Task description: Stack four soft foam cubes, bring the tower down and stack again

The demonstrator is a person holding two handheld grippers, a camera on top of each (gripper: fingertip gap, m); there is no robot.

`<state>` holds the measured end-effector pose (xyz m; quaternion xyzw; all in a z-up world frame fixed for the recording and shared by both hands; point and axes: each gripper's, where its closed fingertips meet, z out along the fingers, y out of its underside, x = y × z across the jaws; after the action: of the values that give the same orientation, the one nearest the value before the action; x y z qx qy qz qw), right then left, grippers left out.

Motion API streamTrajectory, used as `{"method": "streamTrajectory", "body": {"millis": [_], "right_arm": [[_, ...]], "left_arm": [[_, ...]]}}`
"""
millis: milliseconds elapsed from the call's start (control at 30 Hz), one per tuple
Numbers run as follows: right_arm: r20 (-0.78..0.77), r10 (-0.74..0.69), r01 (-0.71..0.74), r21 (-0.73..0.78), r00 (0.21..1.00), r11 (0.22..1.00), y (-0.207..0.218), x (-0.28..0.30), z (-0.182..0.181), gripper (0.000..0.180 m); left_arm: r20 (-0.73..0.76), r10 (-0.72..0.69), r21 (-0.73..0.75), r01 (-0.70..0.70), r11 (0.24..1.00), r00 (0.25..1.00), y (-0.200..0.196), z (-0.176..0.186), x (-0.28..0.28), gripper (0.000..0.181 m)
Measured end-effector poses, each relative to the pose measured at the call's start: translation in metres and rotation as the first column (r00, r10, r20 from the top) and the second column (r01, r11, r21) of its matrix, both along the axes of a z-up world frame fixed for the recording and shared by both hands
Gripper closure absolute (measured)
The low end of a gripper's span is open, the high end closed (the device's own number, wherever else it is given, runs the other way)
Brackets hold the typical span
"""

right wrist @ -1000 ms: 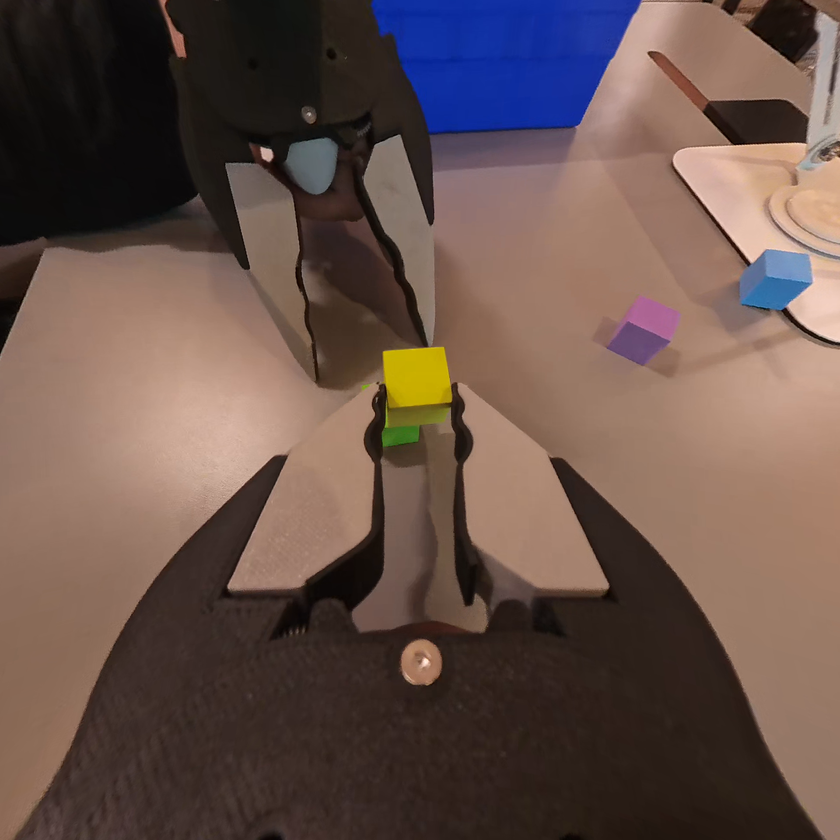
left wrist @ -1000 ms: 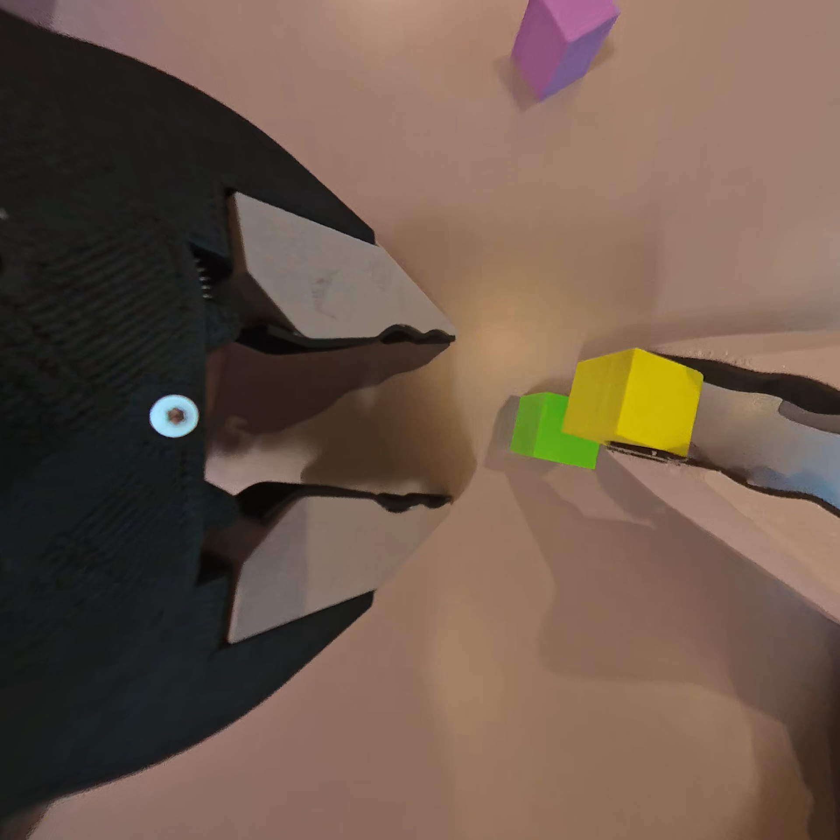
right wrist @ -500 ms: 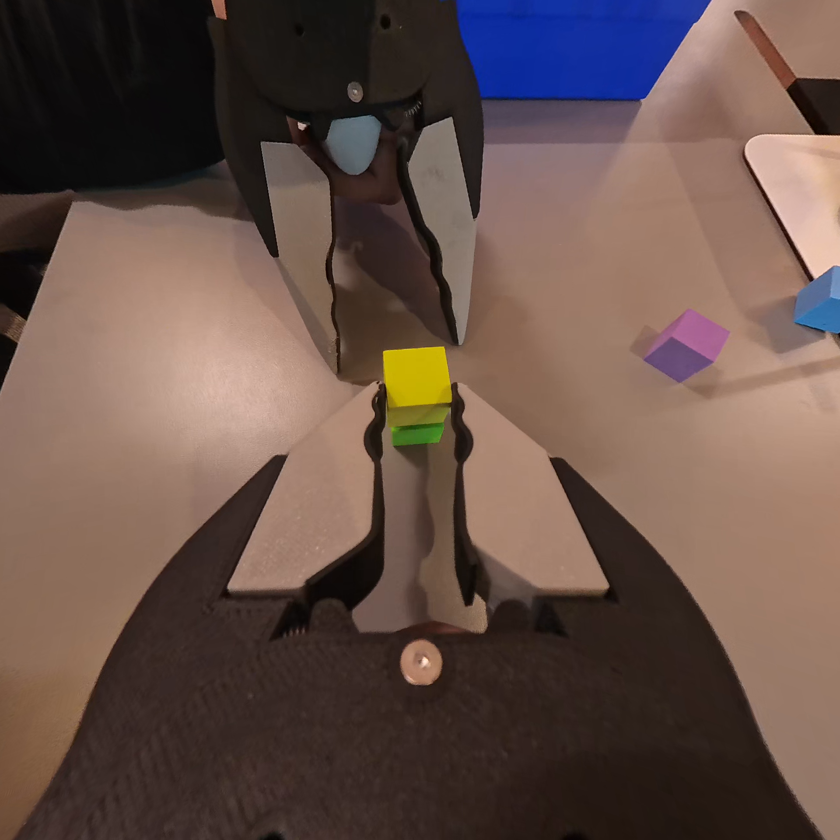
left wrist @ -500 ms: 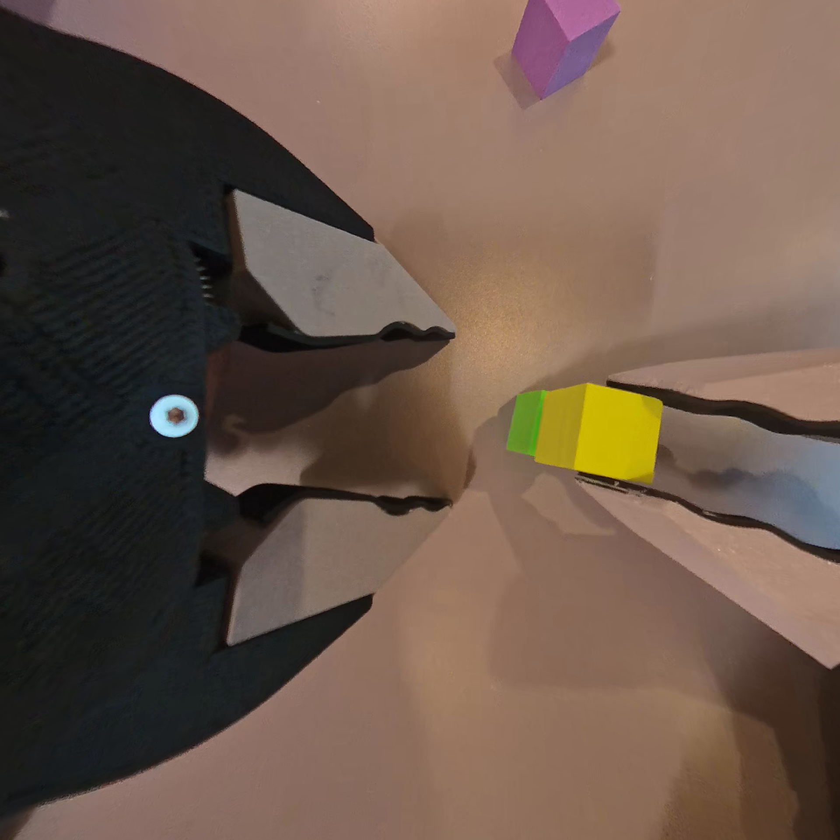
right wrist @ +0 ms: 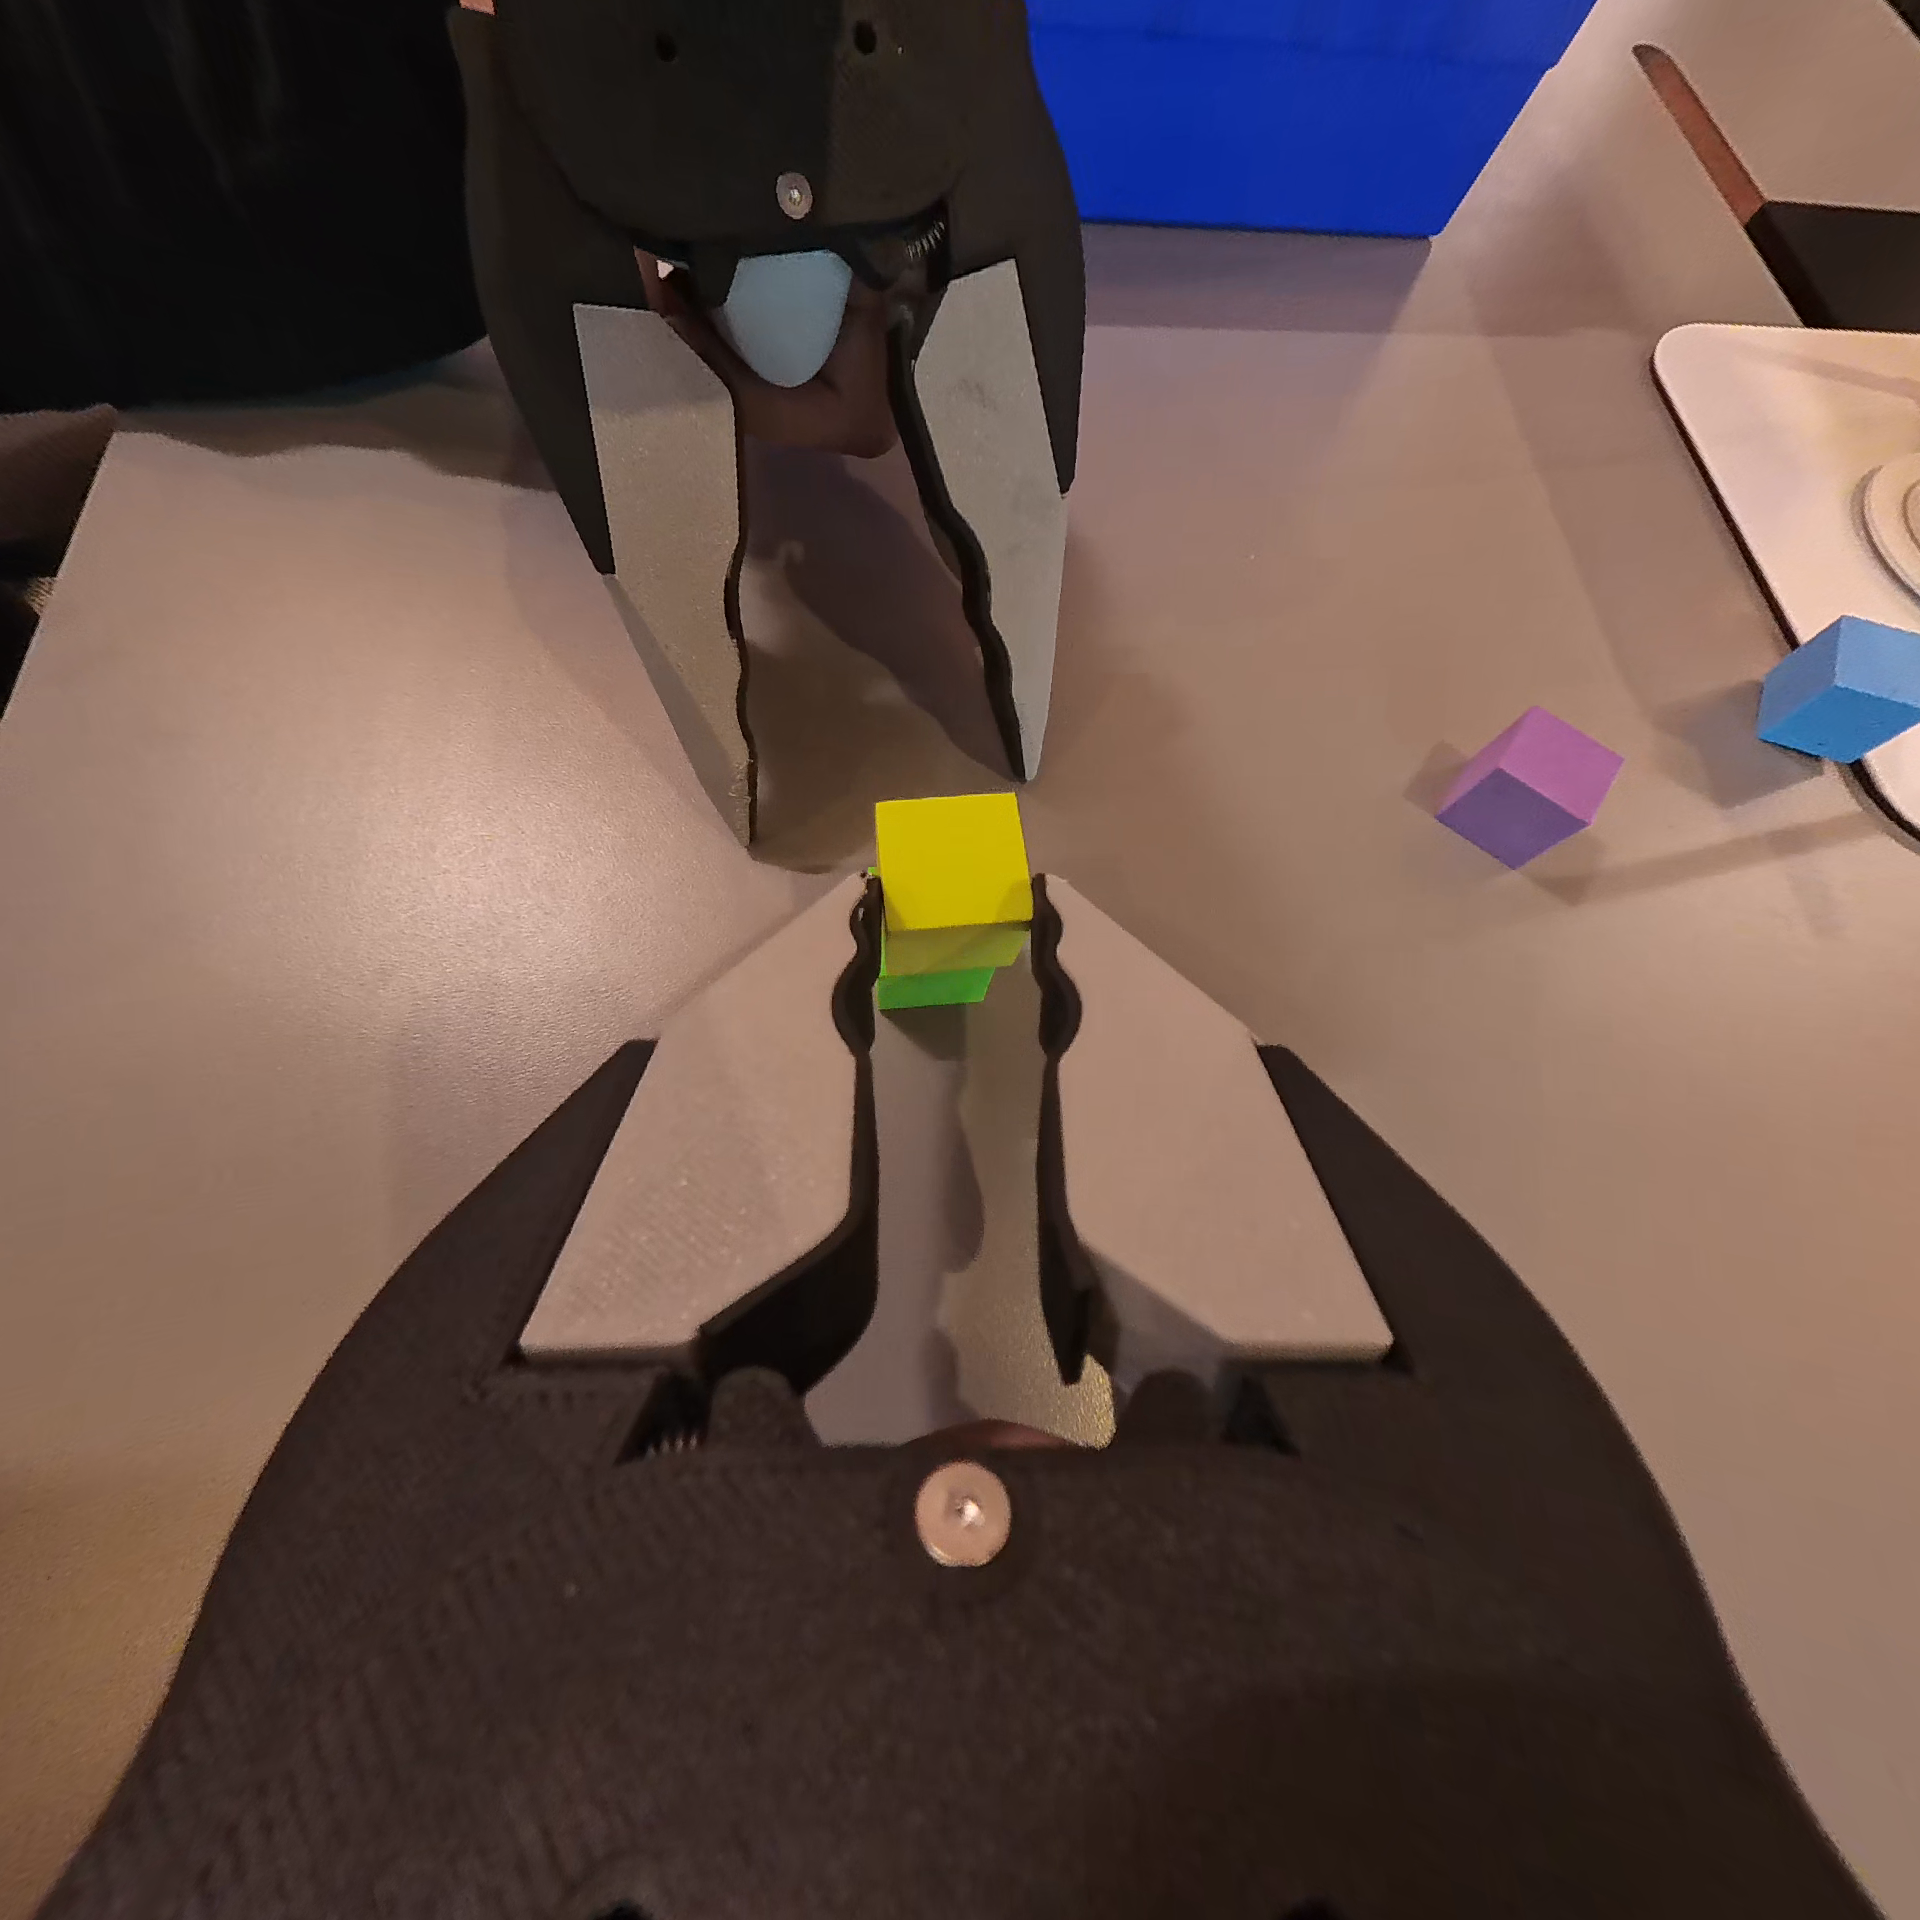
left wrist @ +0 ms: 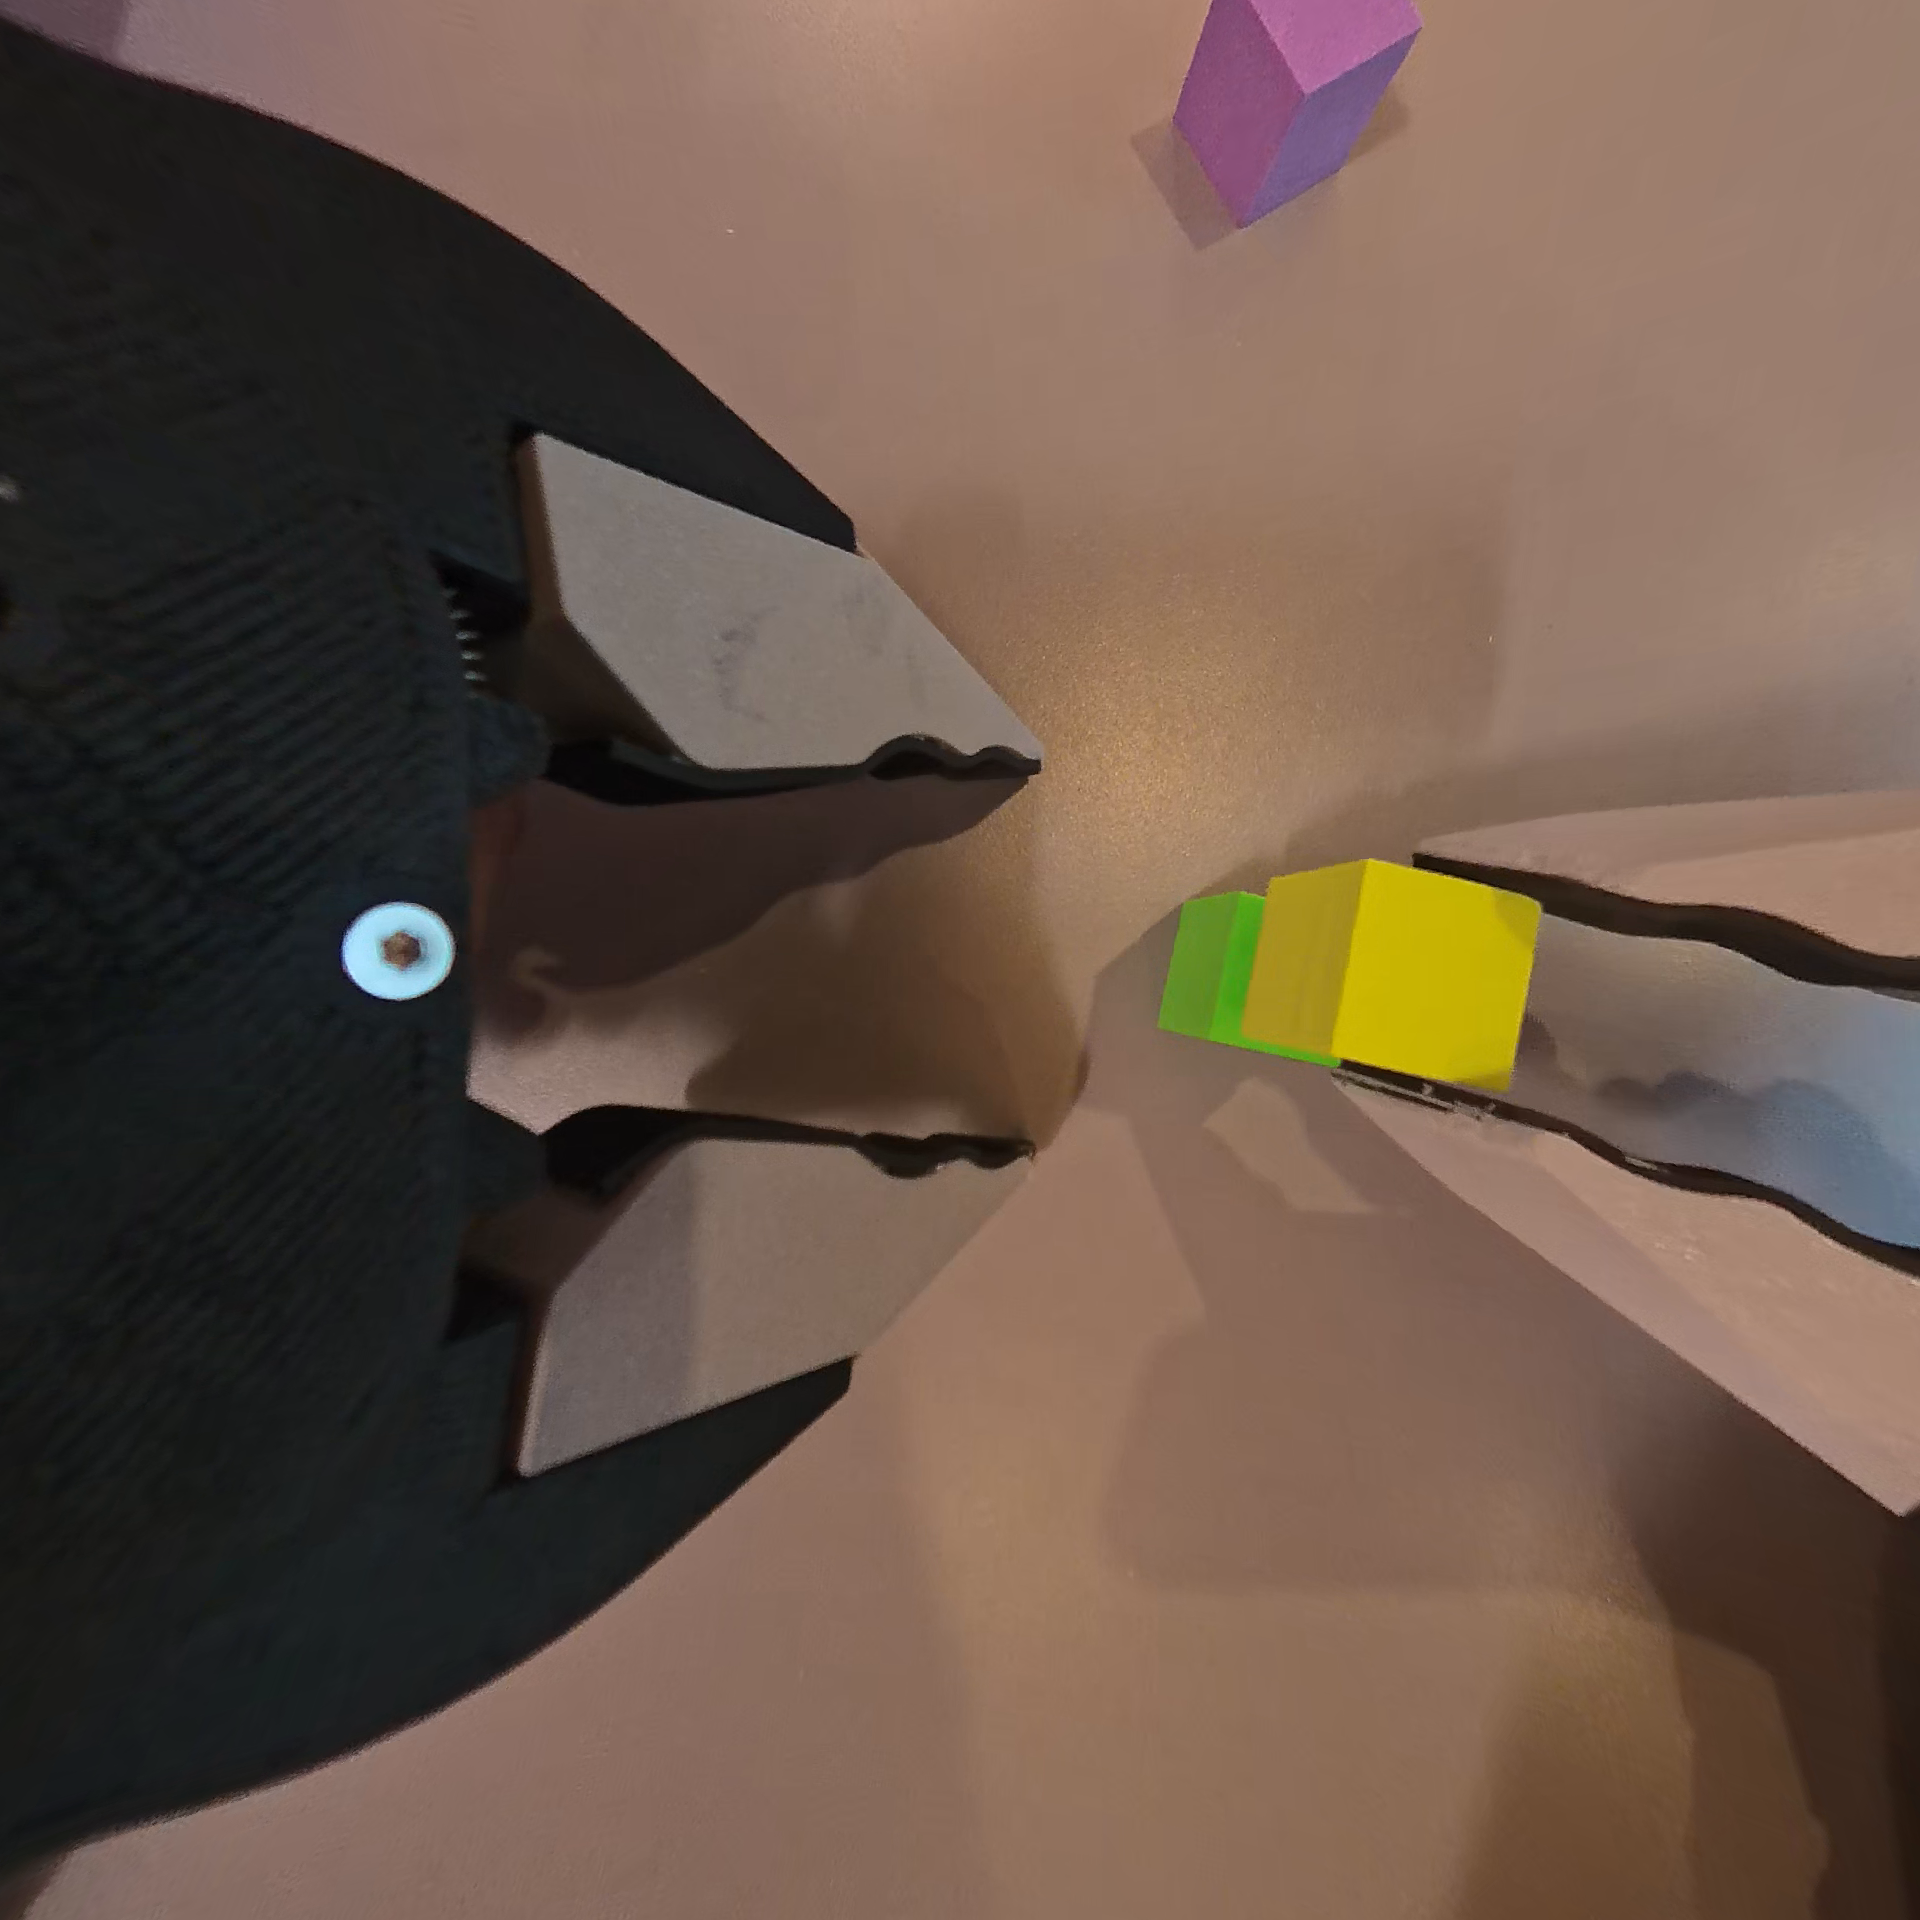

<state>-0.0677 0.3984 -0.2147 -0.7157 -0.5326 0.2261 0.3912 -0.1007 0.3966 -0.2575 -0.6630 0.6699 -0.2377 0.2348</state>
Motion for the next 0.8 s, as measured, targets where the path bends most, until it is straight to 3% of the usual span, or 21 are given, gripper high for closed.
{"method": "streamTrajectory", "body": {"millis": [800], "right_arm": [[0.017,0.004,-0.004,0.007,1.0,1.0,-0.0012,-0.0031,-0.0045,0.153]], "left_arm": [[0.004,0.001,0.0,-0.001,1.0,1.0,-0.0004,-0.0001,0.0002,0.113]]}}
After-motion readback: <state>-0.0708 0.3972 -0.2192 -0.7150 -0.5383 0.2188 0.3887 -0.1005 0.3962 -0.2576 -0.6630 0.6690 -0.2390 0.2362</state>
